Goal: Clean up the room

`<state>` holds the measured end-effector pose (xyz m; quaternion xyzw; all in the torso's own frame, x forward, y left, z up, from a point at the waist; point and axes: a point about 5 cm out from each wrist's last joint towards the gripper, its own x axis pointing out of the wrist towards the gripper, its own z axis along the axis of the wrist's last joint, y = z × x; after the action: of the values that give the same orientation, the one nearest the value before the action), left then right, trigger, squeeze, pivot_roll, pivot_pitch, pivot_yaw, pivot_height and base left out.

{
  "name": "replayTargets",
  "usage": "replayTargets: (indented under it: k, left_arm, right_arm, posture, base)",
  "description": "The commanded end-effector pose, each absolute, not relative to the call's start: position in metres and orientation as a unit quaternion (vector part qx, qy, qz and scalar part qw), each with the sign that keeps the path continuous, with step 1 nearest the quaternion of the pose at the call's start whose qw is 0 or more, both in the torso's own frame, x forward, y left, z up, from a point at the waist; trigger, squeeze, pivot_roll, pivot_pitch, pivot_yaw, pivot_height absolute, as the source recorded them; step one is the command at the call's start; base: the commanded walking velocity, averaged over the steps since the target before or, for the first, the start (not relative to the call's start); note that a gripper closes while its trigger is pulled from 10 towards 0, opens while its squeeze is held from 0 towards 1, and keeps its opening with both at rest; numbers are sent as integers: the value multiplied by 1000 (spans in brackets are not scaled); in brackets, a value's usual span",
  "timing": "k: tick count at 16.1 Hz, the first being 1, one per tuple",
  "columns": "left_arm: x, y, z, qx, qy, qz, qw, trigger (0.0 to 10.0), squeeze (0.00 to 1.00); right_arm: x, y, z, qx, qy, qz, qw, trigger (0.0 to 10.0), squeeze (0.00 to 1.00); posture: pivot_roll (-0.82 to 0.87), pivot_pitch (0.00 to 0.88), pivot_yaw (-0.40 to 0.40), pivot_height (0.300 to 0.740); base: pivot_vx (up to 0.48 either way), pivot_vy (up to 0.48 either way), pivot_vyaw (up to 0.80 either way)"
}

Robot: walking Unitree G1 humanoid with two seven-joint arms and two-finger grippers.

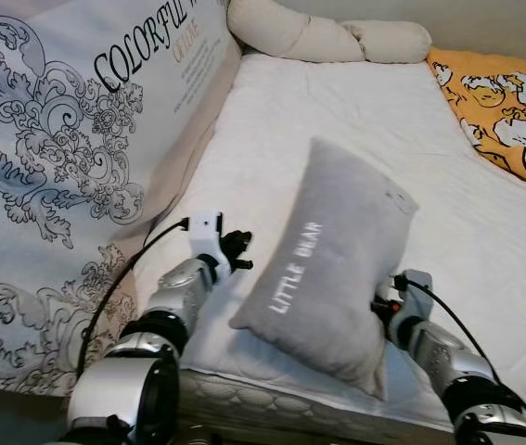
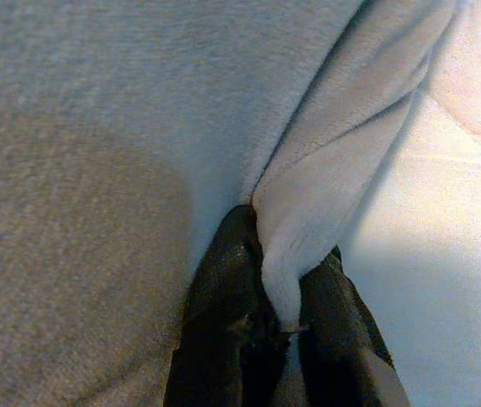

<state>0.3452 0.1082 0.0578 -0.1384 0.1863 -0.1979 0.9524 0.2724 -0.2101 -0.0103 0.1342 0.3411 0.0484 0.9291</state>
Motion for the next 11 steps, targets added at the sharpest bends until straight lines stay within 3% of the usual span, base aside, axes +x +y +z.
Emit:
replayTargets:
  k: [1,5,9,11]
  left_arm:
    - [351,101,66,-165,173,-201,950,10000,1000]
    - [337,51,68,-281,182,-333,882,10000,1000]
    - [329,37,64,-319,182,-337,867,10000,1000]
    - [330,44,60,-300,178,-315,883,10000,1000]
  right_arm:
    - [250,-208,-32,125,406,55,903,0,0]
    - [255,-211,-24,128,388,62,910,0,0]
    - [257,-206,-23,143,380,68,911,0,0]
    - [257,-204,-22,150,381,72,910,0,0]
  posture:
    - [-135,0,4,740]
    - [-207,0,42,740]
    - [-211,0,42,740]
    - [-200,0,32,740]
  base:
    - [0,0,0]
    - [0,0,0]
    - [0,0,0]
    - [0,0,0]
